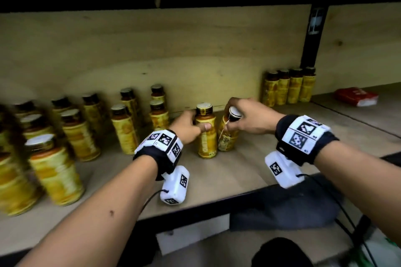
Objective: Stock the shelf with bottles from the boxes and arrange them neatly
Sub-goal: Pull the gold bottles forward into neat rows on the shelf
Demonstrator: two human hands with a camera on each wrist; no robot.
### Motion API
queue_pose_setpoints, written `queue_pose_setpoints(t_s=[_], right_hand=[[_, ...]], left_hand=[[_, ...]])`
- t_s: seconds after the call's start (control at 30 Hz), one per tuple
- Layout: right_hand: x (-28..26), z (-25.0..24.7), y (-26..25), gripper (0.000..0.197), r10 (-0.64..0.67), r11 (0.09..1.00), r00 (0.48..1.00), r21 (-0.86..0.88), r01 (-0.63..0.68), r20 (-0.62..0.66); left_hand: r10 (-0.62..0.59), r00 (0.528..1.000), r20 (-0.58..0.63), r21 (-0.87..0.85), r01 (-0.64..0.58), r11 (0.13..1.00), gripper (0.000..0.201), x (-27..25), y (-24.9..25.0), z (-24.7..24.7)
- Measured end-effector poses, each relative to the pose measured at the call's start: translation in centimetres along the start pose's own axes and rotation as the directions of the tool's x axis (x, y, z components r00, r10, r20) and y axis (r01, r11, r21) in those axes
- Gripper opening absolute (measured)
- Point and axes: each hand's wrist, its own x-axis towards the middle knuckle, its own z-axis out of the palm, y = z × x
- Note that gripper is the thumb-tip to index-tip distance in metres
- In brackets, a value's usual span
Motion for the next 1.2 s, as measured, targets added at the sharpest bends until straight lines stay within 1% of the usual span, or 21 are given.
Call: queue_pose_setpoints(t_s=[0.07,0.1,0.17,0.2,0.27,0.3,0.33,0.37,0.4,0.43,0.5,0.53,0.6,0.73,0.77,0.83,0.93,1.0,1.07,1.13,1.2], right_hand=[[-1.3,0.6,-3.1,0.037,-0.020,1.000,1.000,0.006,0.020,0.012],[-1.6,0.8,-4.7,0.038,-0.033,0.999,0.999,0.013,0.032,0.016],[-1.9,1.6,-7.7,0.044,-0.053,0.997,0.999,0.064,0.052,0.011],[-1.9,2.3,-9.0,0.046,-0.064,0.992,0.998,0.113,0.063,0.009],[-1.7,3.8,-11.1,0.046,-0.090,0.963,0.996,0.258,0.080,0.027],[-1.6,4.6,-12.0,0.044,-0.102,0.935,0.994,0.344,0.081,0.043],[-1.4,5.5,-12.7,0.041,-0.115,0.902,0.992,0.423,0.086,0.045],[-1.2,6.2,-13.4,0.038,-0.122,0.882,0.992,0.462,0.091,0.038],[-1.0,6.8,-14.0,0.033,-0.134,0.869,0.991,0.483,0.104,0.027],[-0.8,7.4,-14.6,0.029,-0.140,0.870,0.990,0.479,0.114,0.020],[-0.6,8.1,-15.6,0.027,-0.146,0.875,0.989,0.465,0.134,-0.010],[-0.5,8.4,-15.8,0.027,-0.145,0.881,0.989,0.451,0.141,-0.026],[-0.3,8.8,-15.8,0.029,-0.132,0.907,0.991,0.401,0.133,-0.032],[0.0,8.7,-15.1,0.049,-0.059,0.950,0.998,0.306,0.058,-0.008],[-0.1,8.6,-15.1,0.051,-0.046,0.954,0.999,0.298,0.046,-0.007],[-0.3,8.5,-15.1,0.050,-0.035,0.957,0.999,0.286,0.038,-0.017],[-0.7,8.5,-15.4,0.048,-0.022,0.965,0.999,0.258,0.033,-0.048],[-0.8,8.6,-15.6,0.048,-0.009,0.972,0.998,0.234,0.022,-0.056],[-1.0,8.6,-15.9,0.050,-0.007,0.979,0.998,0.204,0.020,-0.067],[-1.1,8.6,-16.0,0.051,-0.005,0.982,0.997,0.190,0.020,-0.081],[-1.2,8.5,-16.0,0.049,0.004,0.983,0.997,0.185,0.012,-0.083]], left_hand=[[-0.005,1.000,0.008,-0.027,0.005,1.000,0.052,-2.9,-0.7,-2.2],[-0.012,1.000,0.001,-0.028,0.012,1.000,0.057,-4.2,-1.2,-3.3],[-0.036,0.999,-0.031,-0.007,0.036,0.999,0.073,-6.4,-2.5,-5.4],[-0.047,0.998,-0.046,0.001,0.047,0.999,0.074,-7.5,-2.9,-6.4],[-0.073,0.994,-0.079,0.035,0.076,0.996,0.058,-9.3,-4.1,-8.3],[-0.092,0.989,-0.113,0.062,0.099,0.993,0.056,-10.0,-4.9,-9.2],[-0.108,0.982,-0.157,0.092,0.123,0.988,0.065,-10.6,-5.5,-10.1],[-0.129,0.972,-0.198,0.123,0.155,0.980,0.076,-11.3,-6.1,-10.9],[-0.139,0.964,-0.226,0.156,0.177,0.972,0.082,-11.9,-6.4,-11.6],[-0.141,0.956,-0.258,0.190,0.193,0.963,0.078,-12.5,-6.6,-12.1],[-0.150,0.933,-0.326,0.236,0.234,0.943,0.062,-13.6,-6.6,-12.8],[-0.153,0.923,-0.354,0.246,0.250,0.936,0.059,-14.0,-6.5,-13.0],[-0.153,0.908,-0.391,0.253,0.266,0.930,0.058,-14.6,-6.3,-13.0],[-0.169,0.900,-0.402,0.257,0.287,0.923,0.054,-15.2,-5.4,-12.7],[-0.176,0.899,-0.401,0.254,0.293,0.921,0.053,-15.2,-5.2,-12.7],[-0.189,0.896,-0.402,0.238,0.302,0.923,0.055,-15.4,-4.8,-12.7],[-0.216,0.888,-0.407,0.185,0.311,0.932,0.062,-15.7,-4.4,-12.7],[-0.216,0.891,-0.400,0.177,0.306,0.935,0.065,-15.6,-4.5,-12.8],[-0.228,0.893,-0.389,0.161,0.310,0.937,0.074,-15.6,-4.6,-12.9],[-0.260,0.893,-0.367,0.108,0.318,0.942,0.083,-15.6,-4.9,-13.2],[-0.275,0.900,-0.338,0.043,0.306,0.951,0.083,-15.8,-5.1,-13.5]])
